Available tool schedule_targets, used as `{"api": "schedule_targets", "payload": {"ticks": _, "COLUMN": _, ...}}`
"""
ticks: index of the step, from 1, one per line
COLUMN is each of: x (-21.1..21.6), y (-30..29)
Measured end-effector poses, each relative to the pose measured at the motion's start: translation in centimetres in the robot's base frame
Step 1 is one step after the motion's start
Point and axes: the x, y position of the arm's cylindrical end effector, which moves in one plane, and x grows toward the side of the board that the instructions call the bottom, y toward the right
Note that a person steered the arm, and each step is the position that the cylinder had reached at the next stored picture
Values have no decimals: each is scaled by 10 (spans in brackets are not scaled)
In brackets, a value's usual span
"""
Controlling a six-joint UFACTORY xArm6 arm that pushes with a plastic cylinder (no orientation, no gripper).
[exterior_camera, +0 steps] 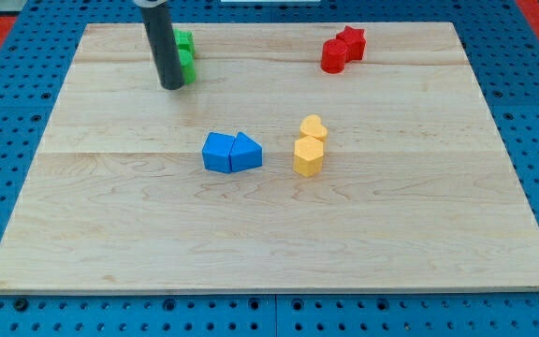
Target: Slide the red star along with the red circle left and down a bit
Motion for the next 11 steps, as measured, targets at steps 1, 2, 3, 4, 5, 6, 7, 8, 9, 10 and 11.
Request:
{"api": "schedule_targets", "payload": {"ticks": 1, "x": -24, "y": 8}}
{"api": "schedule_targets", "payload": {"ticks": 2, "x": 5, "y": 55}}
{"api": "schedule_targets", "payload": {"ticks": 3, "x": 41, "y": 149}}
{"api": "schedule_targets", "payload": {"ticks": 4, "x": 41, "y": 252}}
{"api": "schedule_targets", "payload": {"ticks": 5, "x": -2, "y": 285}}
{"api": "schedule_targets", "payload": {"ticks": 6, "x": -41, "y": 299}}
{"api": "schedule_targets", "payload": {"ticks": 7, "x": -69, "y": 303}}
{"api": "schedule_targets", "payload": {"ticks": 8, "x": -95, "y": 268}}
{"api": "schedule_targets", "payload": {"ticks": 9, "x": -107, "y": 216}}
{"api": "schedule_targets", "payload": {"ticks": 10, "x": -107, "y": 221}}
{"api": "schedule_targets", "payload": {"ticks": 11, "x": -102, "y": 287}}
